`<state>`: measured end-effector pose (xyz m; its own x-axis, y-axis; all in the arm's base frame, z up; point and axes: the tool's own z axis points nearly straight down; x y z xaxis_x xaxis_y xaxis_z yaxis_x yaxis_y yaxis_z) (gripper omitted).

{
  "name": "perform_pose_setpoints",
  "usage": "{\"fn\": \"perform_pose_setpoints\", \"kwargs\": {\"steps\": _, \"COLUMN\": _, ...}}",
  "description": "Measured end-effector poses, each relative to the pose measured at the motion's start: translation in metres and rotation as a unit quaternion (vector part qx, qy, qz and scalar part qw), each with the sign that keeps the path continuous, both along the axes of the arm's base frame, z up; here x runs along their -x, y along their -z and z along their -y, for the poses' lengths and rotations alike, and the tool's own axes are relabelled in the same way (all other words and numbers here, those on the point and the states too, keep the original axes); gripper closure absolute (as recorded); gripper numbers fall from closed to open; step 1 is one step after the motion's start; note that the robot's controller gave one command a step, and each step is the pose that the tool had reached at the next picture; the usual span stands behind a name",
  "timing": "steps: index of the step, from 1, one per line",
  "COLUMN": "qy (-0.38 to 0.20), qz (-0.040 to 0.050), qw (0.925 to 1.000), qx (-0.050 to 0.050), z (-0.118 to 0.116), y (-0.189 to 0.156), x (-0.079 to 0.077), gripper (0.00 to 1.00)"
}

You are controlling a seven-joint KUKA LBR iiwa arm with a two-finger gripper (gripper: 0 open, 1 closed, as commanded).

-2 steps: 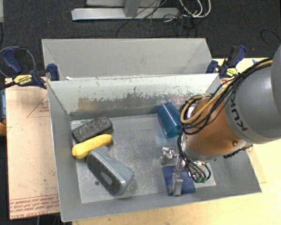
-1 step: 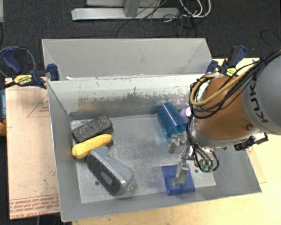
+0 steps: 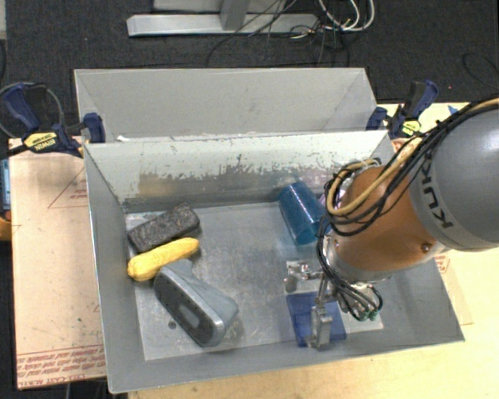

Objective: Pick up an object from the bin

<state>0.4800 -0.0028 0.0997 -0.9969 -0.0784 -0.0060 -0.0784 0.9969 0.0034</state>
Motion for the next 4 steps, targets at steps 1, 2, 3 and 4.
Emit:
{"fn": "perform_pose_setpoints", "kwargs": {"steps": 1, "qy": -0.051, "qz": 0.0110, "qw": 0.9986, "qx": 0.000, "z": 0.009, "y": 0.028, "x": -0.007, "gripper": 0.00}}
{"fn": "perform_pose_setpoints", "kwargs": {"steps": 2, "qy": -0.084, "qz": 0.0055, "qw": 0.9964, "qx": 0.000, "z": -0.011, "y": 0.029, "x": -0.002, "gripper": 1.00}}
{"fn": "perform_pose_setpoints", "kwargs": {"steps": 3, "qy": -0.084, "qz": 0.0057, "qw": 0.9964, "qx": 0.000, "z": -0.011, "y": 0.029, "x": -0.002, "gripper": 1.00}}
{"fn": "perform_pose_setpoints", "kwargs": {"steps": 4, "qy": -0.084, "qz": 0.0035, "qw": 0.9965, "qx": 0.000, "z": -0.011, "y": 0.016, "x": -0.001, "gripper": 1.00}}
